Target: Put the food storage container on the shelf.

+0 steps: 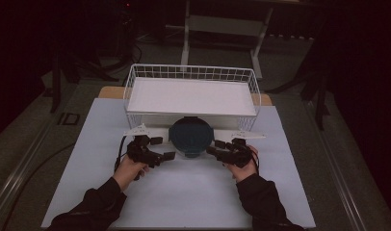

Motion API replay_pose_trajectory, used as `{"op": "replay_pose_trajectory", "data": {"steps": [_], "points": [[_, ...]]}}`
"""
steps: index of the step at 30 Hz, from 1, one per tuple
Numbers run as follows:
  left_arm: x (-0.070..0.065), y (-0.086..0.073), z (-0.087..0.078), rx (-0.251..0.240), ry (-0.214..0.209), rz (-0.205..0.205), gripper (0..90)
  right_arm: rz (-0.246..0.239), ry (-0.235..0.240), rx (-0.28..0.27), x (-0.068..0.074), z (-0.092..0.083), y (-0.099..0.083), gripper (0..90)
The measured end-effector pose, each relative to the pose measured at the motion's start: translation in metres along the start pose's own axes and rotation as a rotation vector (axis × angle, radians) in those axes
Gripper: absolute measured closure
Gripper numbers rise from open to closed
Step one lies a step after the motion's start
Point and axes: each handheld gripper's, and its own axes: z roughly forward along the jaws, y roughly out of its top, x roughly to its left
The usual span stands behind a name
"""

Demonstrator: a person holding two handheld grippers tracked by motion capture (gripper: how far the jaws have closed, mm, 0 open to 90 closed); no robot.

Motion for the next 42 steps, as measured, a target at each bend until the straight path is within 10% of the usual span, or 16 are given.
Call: {"op": "replay_pose_trajectory", "data": {"steps": [22,42], "points": [[-0.059,-0.032,-0.048,0.027,0.019,0.082,0.0,-0.072,0.062,0.104,0.057,0.025,-0.016,89.3],[-0.071,-0.06,-0.071,0.016,0.138,0.151,0.0,-0.063,0.032,0.131,0.051,0.041,-0.015,89.9]]}}
